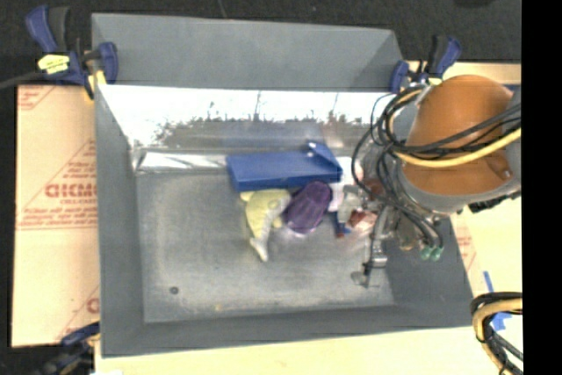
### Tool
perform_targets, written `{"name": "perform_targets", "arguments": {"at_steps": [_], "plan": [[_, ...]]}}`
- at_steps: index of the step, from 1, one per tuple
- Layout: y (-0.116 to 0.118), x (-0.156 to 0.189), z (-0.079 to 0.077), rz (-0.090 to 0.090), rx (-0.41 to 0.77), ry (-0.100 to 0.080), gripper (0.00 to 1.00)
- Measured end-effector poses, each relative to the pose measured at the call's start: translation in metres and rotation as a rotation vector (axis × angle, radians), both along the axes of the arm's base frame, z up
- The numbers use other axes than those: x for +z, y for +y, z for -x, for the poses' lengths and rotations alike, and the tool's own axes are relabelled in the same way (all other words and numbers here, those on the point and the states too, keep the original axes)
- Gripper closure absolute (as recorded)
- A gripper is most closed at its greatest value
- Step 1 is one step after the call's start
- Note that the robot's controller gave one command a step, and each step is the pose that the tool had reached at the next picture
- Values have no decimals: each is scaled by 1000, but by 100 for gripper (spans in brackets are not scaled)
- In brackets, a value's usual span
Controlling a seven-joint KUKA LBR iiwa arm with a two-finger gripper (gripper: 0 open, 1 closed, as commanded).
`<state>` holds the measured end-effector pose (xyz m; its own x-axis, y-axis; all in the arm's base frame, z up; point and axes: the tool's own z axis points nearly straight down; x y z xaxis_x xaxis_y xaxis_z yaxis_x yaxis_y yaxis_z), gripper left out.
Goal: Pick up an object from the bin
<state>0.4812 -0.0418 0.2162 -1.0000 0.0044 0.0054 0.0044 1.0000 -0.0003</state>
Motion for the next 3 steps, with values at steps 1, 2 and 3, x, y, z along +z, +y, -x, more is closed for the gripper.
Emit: {"name": "perform_targets", "arguments": {"at_steps": [1, 2, 3], "plan": [[0, 3, -2, 1, 2, -8, 0], [30, -40, -61, 1, 28, -14, 0], [37, -55, -81, 0, 21, -11, 0]]}}
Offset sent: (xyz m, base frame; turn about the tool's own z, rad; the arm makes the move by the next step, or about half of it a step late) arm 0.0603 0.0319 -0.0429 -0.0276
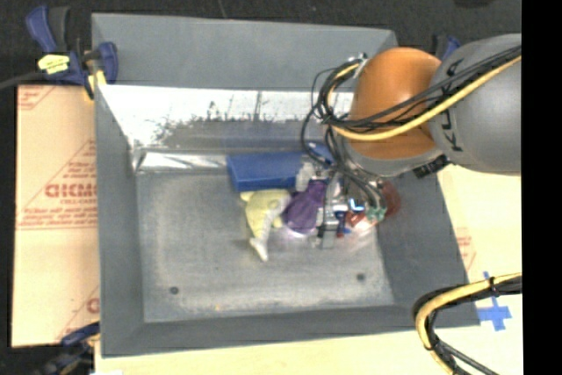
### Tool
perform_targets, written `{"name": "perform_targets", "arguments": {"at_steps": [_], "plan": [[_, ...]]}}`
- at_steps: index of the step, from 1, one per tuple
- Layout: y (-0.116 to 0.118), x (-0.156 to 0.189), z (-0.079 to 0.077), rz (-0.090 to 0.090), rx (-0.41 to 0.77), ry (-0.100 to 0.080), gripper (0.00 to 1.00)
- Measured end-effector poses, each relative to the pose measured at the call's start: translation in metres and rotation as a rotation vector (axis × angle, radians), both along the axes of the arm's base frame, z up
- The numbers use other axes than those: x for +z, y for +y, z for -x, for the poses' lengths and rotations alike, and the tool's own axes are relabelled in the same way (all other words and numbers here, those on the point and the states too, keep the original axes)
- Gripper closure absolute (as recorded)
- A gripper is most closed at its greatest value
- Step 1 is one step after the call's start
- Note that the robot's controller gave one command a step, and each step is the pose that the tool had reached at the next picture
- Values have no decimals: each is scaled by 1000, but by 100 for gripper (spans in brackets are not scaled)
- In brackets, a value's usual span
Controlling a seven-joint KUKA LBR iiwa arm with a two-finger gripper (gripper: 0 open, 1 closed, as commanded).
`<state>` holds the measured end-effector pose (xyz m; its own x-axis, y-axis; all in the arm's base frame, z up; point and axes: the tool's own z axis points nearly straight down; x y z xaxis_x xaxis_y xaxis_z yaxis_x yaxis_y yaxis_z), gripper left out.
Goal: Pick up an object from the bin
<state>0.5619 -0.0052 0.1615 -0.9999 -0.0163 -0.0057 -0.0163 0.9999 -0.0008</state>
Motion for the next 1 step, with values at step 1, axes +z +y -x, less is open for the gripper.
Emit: {"name": "perform_targets", "arguments": {"at_steps": [1], "plan": [[15, -32, -51, 2, 95, -10, 0]]}}
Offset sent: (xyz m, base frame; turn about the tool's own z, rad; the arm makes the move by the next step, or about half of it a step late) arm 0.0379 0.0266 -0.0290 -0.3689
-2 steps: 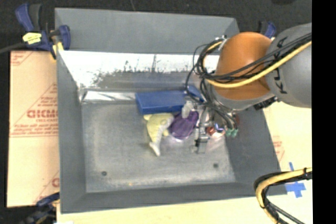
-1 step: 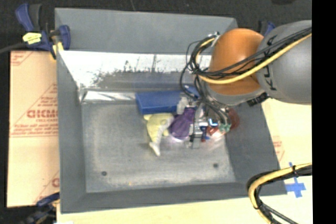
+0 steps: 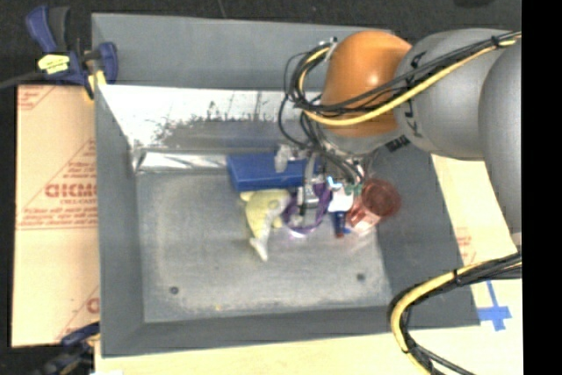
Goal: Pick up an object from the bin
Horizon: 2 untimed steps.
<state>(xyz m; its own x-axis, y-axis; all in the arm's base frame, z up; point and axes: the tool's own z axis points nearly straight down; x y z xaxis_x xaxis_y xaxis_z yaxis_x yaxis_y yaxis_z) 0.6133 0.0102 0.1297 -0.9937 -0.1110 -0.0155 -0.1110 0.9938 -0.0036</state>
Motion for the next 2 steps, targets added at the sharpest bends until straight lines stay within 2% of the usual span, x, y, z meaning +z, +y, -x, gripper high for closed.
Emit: {"name": "perform_targets", "arguments": {"at_steps": [1, 2], "plan": [[5, -33, -45, 0, 69, 6, 0], [-13, -52, -33, -5, 79, -25, 0]]}}
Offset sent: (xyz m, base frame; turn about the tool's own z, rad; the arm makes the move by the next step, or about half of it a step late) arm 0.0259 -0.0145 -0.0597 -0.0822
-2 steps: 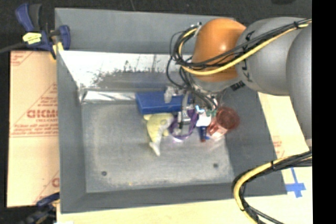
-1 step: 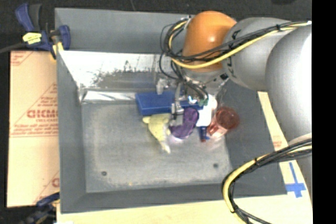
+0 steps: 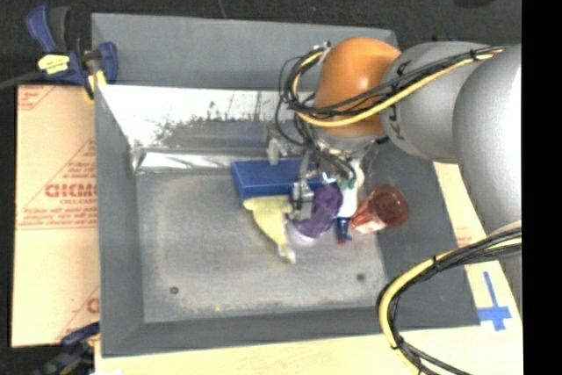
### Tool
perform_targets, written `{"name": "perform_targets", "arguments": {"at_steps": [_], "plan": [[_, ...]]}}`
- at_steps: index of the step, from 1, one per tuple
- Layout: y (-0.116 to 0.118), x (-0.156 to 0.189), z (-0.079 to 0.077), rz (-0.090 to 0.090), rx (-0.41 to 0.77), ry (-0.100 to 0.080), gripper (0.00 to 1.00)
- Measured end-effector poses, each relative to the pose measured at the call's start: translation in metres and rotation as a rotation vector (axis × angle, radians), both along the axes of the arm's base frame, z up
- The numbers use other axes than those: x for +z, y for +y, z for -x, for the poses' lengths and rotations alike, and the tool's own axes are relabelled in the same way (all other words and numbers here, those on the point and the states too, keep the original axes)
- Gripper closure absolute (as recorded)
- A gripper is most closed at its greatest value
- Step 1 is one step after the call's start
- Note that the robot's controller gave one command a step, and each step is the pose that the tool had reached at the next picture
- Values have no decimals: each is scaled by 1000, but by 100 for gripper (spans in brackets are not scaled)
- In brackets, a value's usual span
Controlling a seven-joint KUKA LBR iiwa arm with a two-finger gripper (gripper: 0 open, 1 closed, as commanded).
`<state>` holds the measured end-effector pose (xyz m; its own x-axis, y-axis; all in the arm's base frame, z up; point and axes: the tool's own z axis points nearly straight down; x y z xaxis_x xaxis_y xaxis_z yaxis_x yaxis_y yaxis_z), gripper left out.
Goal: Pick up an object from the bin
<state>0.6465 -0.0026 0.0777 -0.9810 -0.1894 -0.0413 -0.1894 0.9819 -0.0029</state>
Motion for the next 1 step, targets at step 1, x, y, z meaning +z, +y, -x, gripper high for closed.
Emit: {"name": "perform_targets", "arguments": {"at_steps": [1], "plan": [[-54, -3, 14, -1, -136, 11, 100]]}}
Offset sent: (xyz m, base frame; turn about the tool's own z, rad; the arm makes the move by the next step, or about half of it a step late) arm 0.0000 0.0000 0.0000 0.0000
